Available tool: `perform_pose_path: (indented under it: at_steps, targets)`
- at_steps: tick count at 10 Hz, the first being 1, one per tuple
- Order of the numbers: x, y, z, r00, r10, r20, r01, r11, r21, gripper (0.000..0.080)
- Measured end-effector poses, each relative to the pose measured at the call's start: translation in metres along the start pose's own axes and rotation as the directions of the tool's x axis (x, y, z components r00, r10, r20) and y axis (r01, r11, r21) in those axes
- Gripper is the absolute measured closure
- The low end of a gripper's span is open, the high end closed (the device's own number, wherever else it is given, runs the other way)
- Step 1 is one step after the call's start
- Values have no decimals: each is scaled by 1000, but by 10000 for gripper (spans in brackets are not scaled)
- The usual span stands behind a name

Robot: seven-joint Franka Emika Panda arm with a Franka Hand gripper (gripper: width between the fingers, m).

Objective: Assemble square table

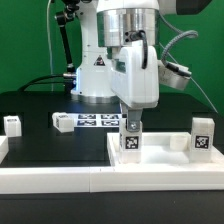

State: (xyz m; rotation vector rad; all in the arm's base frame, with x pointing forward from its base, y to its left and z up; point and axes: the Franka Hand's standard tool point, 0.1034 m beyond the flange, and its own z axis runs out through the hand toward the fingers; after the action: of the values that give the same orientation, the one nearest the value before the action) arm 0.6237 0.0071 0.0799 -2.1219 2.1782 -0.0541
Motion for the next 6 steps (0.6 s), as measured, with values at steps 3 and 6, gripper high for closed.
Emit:
perform_pose_path:
  at_steps: [3,6]
  targets:
    - [0,-1,0,974,227,14,-227,974,-2,509]
    - [0,-1,0,945,327,21,-327,945,-3,433]
